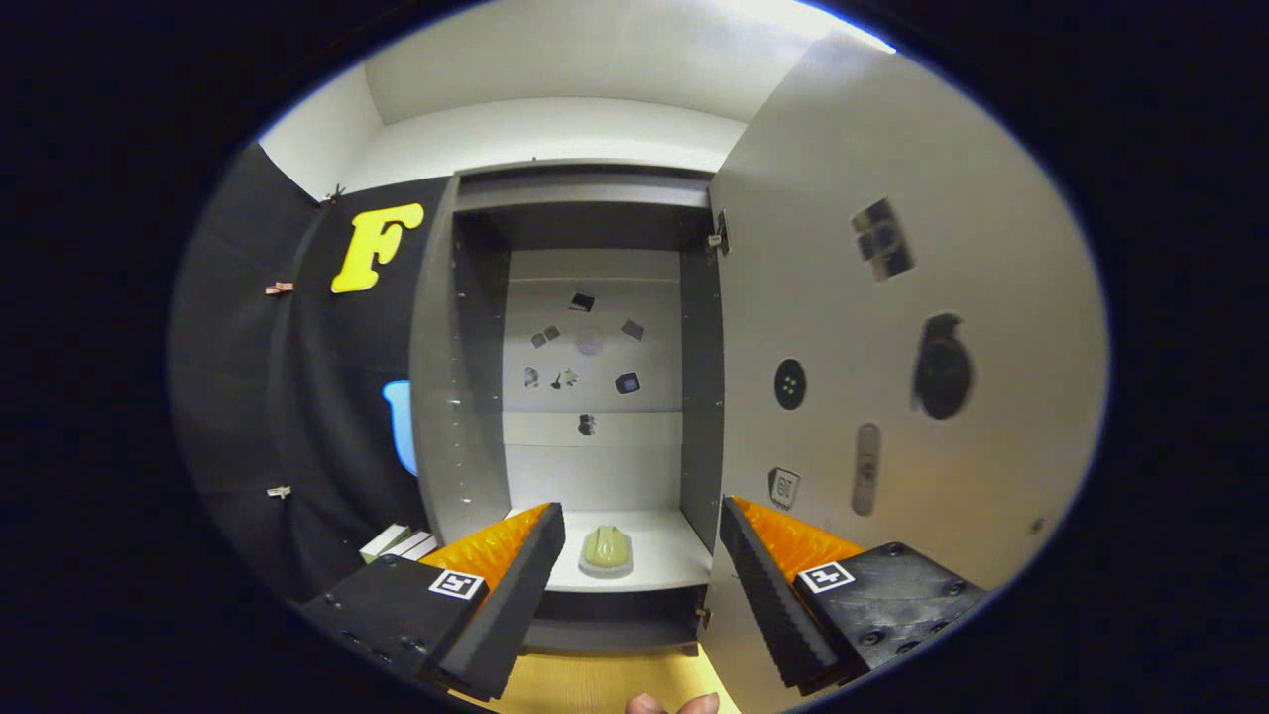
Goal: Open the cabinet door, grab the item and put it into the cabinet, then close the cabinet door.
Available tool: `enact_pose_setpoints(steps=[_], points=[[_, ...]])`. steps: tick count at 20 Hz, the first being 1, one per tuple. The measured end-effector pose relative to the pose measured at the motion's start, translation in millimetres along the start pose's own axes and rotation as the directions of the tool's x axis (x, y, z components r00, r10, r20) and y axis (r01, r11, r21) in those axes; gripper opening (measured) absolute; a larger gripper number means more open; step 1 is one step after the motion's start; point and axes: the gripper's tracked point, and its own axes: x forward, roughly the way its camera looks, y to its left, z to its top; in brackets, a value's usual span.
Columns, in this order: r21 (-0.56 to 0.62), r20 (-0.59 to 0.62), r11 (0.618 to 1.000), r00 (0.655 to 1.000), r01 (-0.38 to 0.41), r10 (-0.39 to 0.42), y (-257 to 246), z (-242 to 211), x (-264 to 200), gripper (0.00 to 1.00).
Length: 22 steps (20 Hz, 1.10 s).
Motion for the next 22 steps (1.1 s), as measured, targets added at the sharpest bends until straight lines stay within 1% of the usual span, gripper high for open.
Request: enact_pose_setpoints(steps=[4, 6, 9, 12, 13, 16, 17, 19, 20, 22], points=[[-0.001, -0.013, 1.000, 1.000, -0.029, 0.029, -9.7, 1.3, -63.7, 0.99], [0.020, -0.013, 0.998, 0.999, -0.051, 0.052, -14.3, 7.4, -94.0, 0.98], [0.009, -0.028, 0.999, 0.999, -0.031, 0.031, -42.7, 8.6, -131.0, 0.98], [0.015, -0.034, 1.000, 0.999, 0.012, -0.011, -79.0, 13.3, -164.1, 0.98], [0.012, -0.037, 0.999, 0.999, 0.039, -0.039, -96.4, 13.2, -171.7, 0.98], [-0.005, -0.060, 0.993, 0.991, 0.121, -0.121, -148.1, 11.9, -180.4, 0.98], [0.008, -0.066, 0.989, 0.987, 0.145, -0.144, -165.0, 11.6, -179.0, 0.98], [0.026, -0.071, 0.980, 0.978, 0.196, -0.194, -194.4, 10.1, -164.6, 0.98], [0.009, -0.072, 0.974, 0.971, 0.227, -0.226, -209.6, 8.0, -156.3, 0.98], [-0.003, -0.075, 0.965, 0.962, 0.264, -0.263, -233.2, 5.7, -135.0, 0.98]])
